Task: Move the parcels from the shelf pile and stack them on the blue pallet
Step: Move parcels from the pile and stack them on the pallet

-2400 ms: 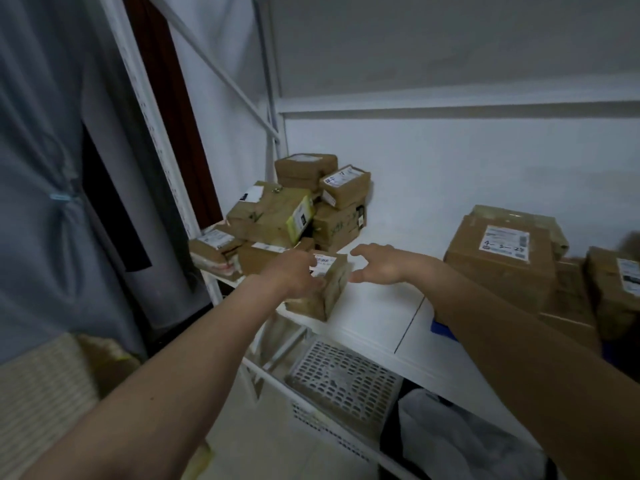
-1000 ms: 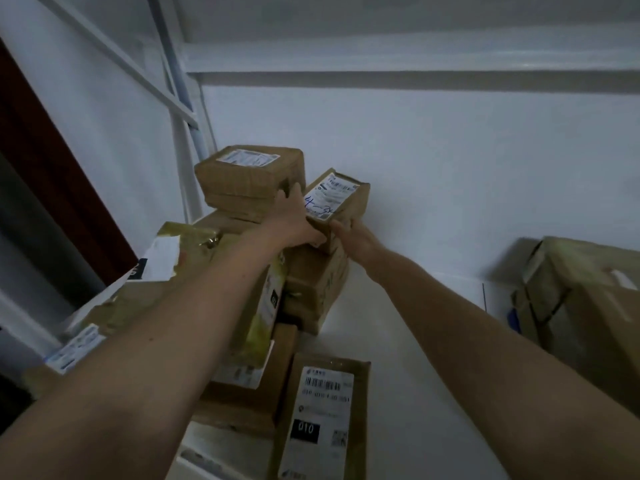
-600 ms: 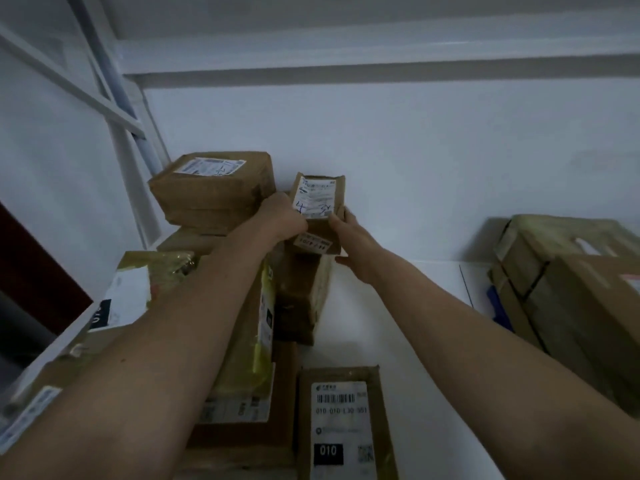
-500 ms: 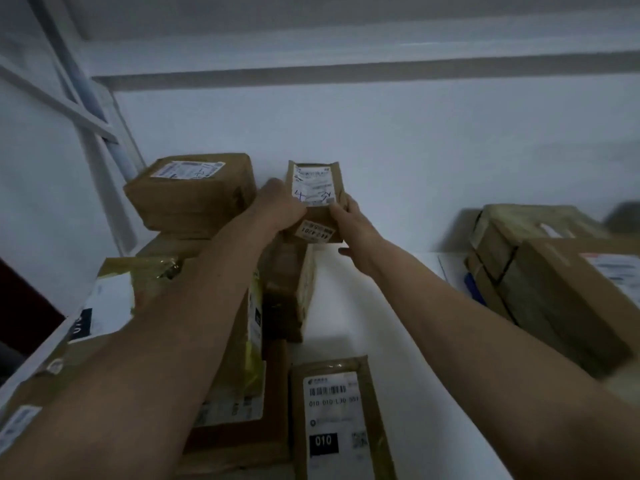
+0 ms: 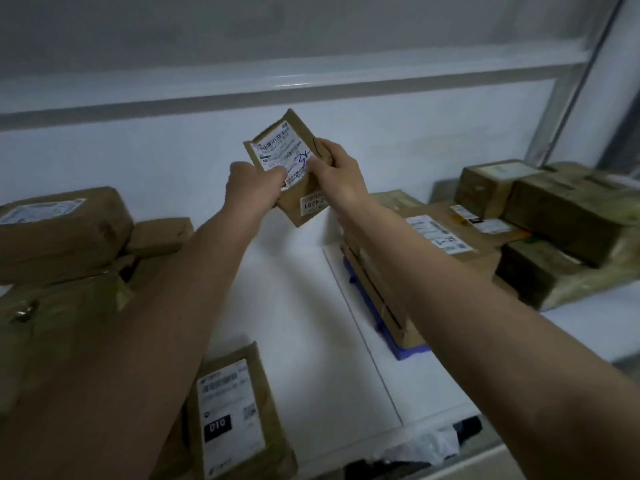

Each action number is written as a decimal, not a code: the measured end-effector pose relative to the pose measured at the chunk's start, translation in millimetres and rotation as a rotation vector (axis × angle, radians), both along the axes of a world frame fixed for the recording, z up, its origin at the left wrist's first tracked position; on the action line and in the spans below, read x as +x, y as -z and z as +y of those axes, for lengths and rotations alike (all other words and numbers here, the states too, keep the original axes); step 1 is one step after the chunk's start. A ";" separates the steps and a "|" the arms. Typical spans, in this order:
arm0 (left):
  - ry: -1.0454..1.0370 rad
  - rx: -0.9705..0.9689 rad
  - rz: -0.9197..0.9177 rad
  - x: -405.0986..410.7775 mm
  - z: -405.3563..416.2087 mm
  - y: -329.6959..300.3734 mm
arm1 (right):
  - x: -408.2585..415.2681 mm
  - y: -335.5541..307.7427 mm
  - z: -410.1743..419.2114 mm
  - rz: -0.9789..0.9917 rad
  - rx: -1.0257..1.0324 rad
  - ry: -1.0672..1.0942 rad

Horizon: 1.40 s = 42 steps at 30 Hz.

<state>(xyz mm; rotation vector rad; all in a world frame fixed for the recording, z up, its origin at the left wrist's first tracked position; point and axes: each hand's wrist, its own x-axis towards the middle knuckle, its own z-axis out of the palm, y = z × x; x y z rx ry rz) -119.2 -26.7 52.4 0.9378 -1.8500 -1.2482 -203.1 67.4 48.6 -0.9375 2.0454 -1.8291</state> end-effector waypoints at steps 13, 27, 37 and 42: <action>0.231 -0.164 -0.008 -134.9 200.0 -1.9 | -151.0 -13.3 242.2 -0.148 -0.070 0.126; 0.327 -0.191 -0.363 -200.0 254.3 51.1 | -250.3 44.8 317.5 -0.147 0.151 0.254; 0.361 -0.292 -0.520 -222.5 236.1 68.0 | -288.5 53.4 293.4 -0.059 0.417 0.183; 0.309 -0.346 -0.543 -228.5 231.4 79.1 | -296.0 73.5 284.1 -0.112 0.433 0.133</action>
